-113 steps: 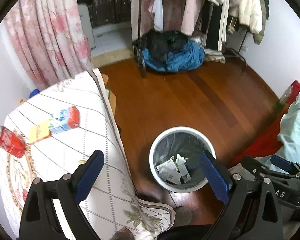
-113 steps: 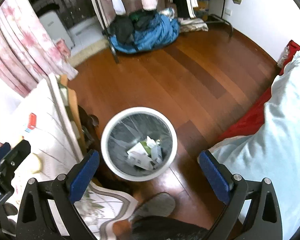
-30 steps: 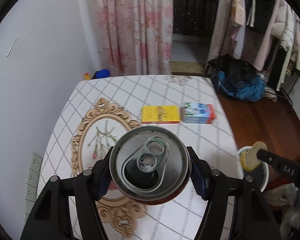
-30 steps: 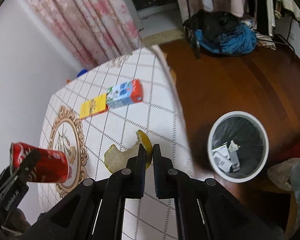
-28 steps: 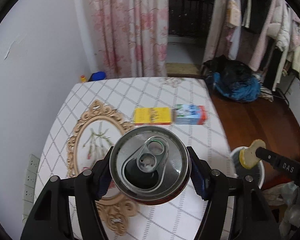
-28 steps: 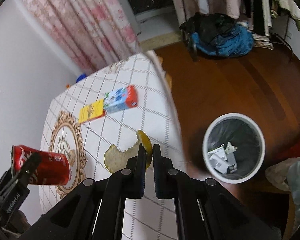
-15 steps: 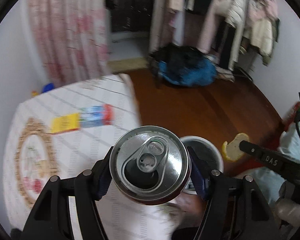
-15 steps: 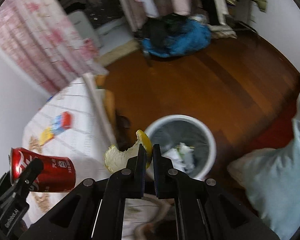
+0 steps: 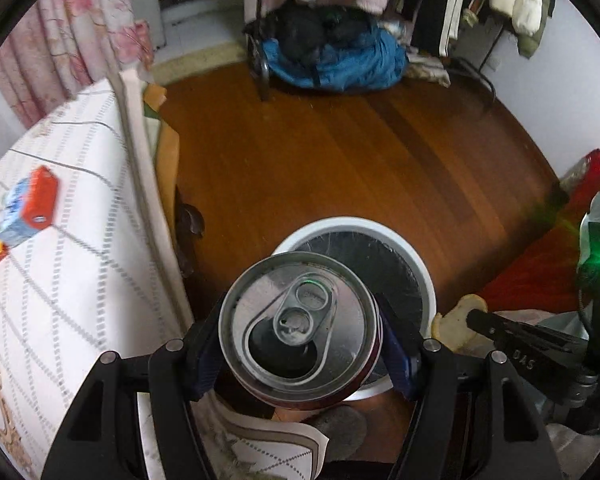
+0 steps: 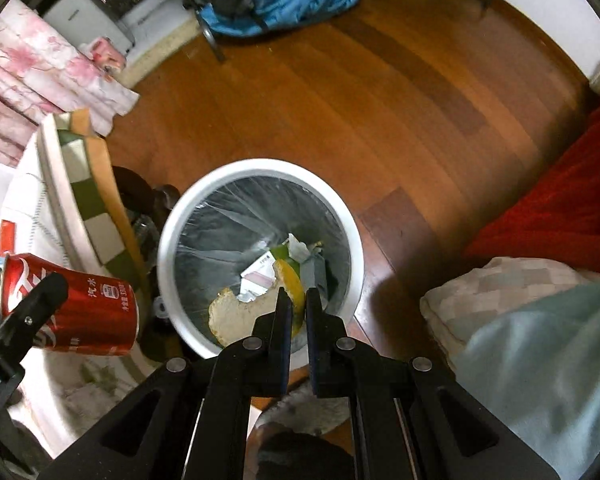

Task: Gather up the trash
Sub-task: 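Carry the red can over the bin with the left tool while the right tool carries the orange peel, then open both tools to drop the can and orange peel into the bin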

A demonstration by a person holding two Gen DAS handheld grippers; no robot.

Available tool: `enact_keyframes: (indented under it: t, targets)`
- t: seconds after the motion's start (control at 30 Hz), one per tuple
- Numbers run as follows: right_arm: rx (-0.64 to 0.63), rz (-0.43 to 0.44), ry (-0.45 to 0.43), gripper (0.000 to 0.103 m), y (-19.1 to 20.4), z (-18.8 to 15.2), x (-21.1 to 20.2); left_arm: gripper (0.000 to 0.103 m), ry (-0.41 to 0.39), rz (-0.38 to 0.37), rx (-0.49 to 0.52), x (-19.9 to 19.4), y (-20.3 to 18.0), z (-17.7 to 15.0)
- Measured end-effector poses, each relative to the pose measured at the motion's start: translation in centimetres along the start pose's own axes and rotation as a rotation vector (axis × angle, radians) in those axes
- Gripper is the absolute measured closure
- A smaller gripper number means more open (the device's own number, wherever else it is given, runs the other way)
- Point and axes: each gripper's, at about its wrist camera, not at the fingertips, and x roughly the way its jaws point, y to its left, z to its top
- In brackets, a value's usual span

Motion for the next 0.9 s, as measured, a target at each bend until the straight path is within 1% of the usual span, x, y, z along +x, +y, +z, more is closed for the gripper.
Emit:
enact_keyframes:
  t: [0.13, 0.23, 0.27, 0.3, 0.33, 0.37, 0.4, 0.43, 0.47, 0.5, 0.57, 0.6, 0.63, 0.9]
  targets:
    - [-0.011, 0.001, 0.033, 0.096, 0.1, 0.4, 2.2, 0.037, 0.032, -0.003, 0.008, 1.4, -0.6, 0.2]
    - [-0.031, -0.011, 0.051, 0.095, 0.4, 0.4, 3.3, 0.029, 0.043, 0.015, 0.019, 2.1, -0.9, 0.4]
    - [-0.044, -0.026, 0.055, 0.095, 0.6, 0.4, 3.5, 0.021, 0.044, 0.019, 0.022, 2.2, -0.8, 0.5]
    - [-0.05, -0.039, 0.058, 0.092, 0.7, 0.3, 3.6, 0.01, 0.047, 0.022, 0.024, 2.3, -0.9, 0.6]
    - [-0.052, -0.047, 0.06, 0.081, 0.8, 0.3, 3.7, 0.007, 0.046, 0.028, 0.025, 2.3, -0.9, 0.6]
    - [-0.053, -0.058, 0.063, 0.06, 0.8, 0.2, 3.8, 0.007, 0.044, 0.034, 0.029, 2.3, -0.9, 0.5]
    - [-0.054, -0.067, 0.066, 0.048, 0.9, 0.1, 3.7, 0.007, 0.047, 0.038, 0.031, 2.3, -0.8, 0.4]
    - [-0.055, -0.071, 0.064, 0.033, 0.9, 0.1, 3.6, 0.007, 0.051, 0.044, 0.031, 2.3, -0.7, 0.3]
    - [-0.064, -0.076, 0.059, 0.028, 1.1, -0.1, 3.3, 0.006, 0.052, 0.045, 0.032, 2.3, -0.6, 0.2]
    - [-0.071, -0.084, 0.057, 0.028, 1.3, -0.1, 3.2, 0.006, 0.05, 0.051, 0.035, 2.2, -0.5, 0.1]
    - [-0.085, -0.109, 0.049, 0.019, 1.6, -0.3, 2.7, 0.006, 0.045, 0.06, 0.038, 2.0, -0.4, 0.0]
    - [-0.085, -0.113, 0.048, 0.007, 1.6, -0.4, 2.5, 0.006, 0.043, 0.062, 0.037, 1.9, -0.3, -0.1]
    - [-0.085, -0.12, 0.047, 0.002, 1.6, -0.4, 2.3, 0.006, 0.041, 0.065, 0.039, 1.7, 0.0, -0.2]
    - [-0.09, -0.161, 0.009, 0.002, 1.9, -1.0, -0.3, 0.005, 0.019, 0.088, 0.047, 0.4, 0.2, -0.4]
